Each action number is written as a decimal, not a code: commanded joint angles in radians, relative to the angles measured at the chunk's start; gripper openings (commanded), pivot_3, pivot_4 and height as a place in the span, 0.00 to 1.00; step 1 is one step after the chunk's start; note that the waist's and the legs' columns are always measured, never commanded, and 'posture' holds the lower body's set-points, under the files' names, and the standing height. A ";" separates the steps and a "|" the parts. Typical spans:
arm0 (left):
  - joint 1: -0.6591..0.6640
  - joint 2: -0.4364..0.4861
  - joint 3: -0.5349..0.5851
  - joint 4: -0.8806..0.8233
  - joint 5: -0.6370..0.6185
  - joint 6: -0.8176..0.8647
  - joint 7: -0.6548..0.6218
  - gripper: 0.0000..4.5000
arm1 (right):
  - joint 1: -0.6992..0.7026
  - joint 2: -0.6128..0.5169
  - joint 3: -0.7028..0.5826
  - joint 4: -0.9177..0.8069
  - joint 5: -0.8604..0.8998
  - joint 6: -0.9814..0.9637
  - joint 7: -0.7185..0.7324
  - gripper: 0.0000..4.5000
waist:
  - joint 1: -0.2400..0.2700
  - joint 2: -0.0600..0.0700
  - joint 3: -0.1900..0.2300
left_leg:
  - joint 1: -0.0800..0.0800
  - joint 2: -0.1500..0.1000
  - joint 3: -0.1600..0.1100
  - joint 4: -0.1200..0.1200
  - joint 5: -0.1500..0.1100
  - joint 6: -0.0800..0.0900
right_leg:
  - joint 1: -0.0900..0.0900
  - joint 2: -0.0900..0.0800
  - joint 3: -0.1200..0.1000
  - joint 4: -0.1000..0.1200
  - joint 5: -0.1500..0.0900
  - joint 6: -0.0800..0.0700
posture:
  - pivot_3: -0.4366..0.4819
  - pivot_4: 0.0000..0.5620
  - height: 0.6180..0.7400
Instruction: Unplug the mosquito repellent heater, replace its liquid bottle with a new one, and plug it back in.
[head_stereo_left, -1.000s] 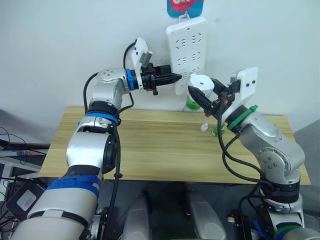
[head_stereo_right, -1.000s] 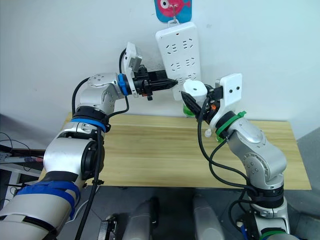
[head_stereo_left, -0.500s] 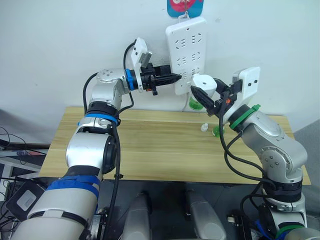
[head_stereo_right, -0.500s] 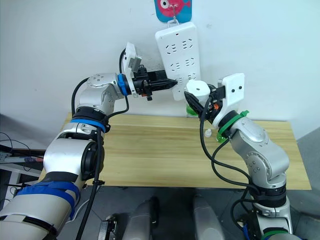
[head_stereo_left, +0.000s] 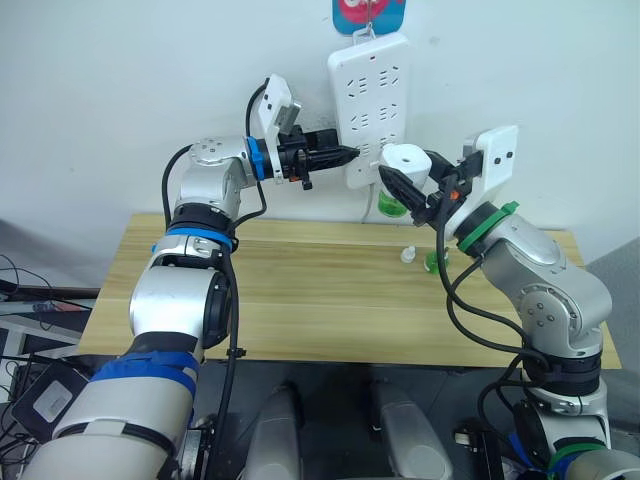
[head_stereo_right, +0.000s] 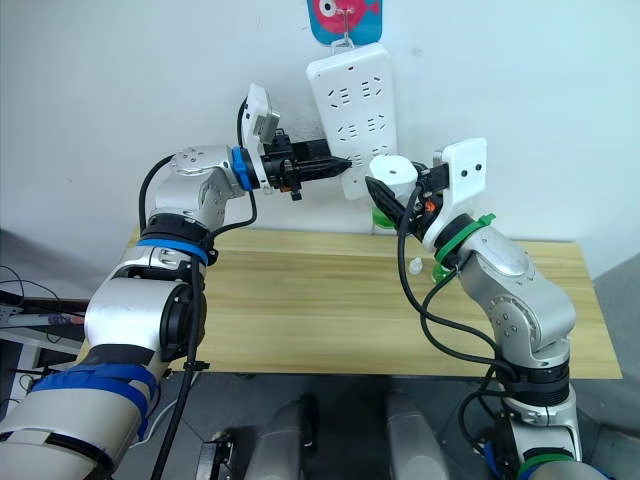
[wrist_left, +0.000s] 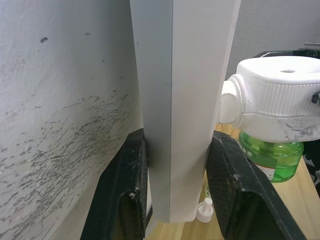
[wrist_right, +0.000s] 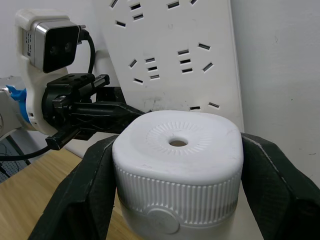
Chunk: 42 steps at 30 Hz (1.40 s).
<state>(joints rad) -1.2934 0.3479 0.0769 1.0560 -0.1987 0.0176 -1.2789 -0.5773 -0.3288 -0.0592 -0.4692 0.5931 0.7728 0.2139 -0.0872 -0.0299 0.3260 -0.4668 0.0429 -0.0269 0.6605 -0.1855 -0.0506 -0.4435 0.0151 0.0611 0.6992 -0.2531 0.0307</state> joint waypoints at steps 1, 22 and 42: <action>0.000 0.004 0.003 -0.041 -0.010 0.002 -0.015 0.28 | -0.032 0.010 -0.027 -0.073 0.017 -0.027 -0.004 0.69 | 0.000 0.000 0.000 | 0.000 0.000 0.000 0.000 0.000 0.000 | 0.000 0.000 0.000 0.000 0.000 0.000 | 0.32 0.51 1.00; 0.001 0.004 0.001 -0.040 -0.006 -0.004 -0.010 0.28 | 0.007 -0.032 -0.021 -0.056 -0.005 -0.046 0.050 0.69 | 0.000 0.000 0.000 | 0.000 0.000 0.000 0.000 0.000 0.000 | 0.000 0.000 0.000 0.000 0.000 0.000 | 0.33 0.51 1.00; 0.002 0.008 0.002 -0.041 -0.006 -0.011 -0.008 0.28 | -0.001 -0.008 0.007 -0.018 -0.069 -0.079 0.063 0.69 | 0.001 0.000 0.000 | 0.000 0.000 0.000 0.000 0.000 0.000 | 0.000 0.000 0.000 0.000 0.000 0.000 | 0.34 0.50 1.00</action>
<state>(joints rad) -1.2923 0.3484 0.0759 1.0543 -0.1987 0.0164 -1.2788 -0.5666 -0.3416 -0.0528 -0.4641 0.5287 0.7281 0.2665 -0.0862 -0.0299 0.3260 -0.4667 0.0429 -0.0269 0.6603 -0.1855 -0.0506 -0.4434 0.0151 0.0611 0.6991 -0.2531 0.0307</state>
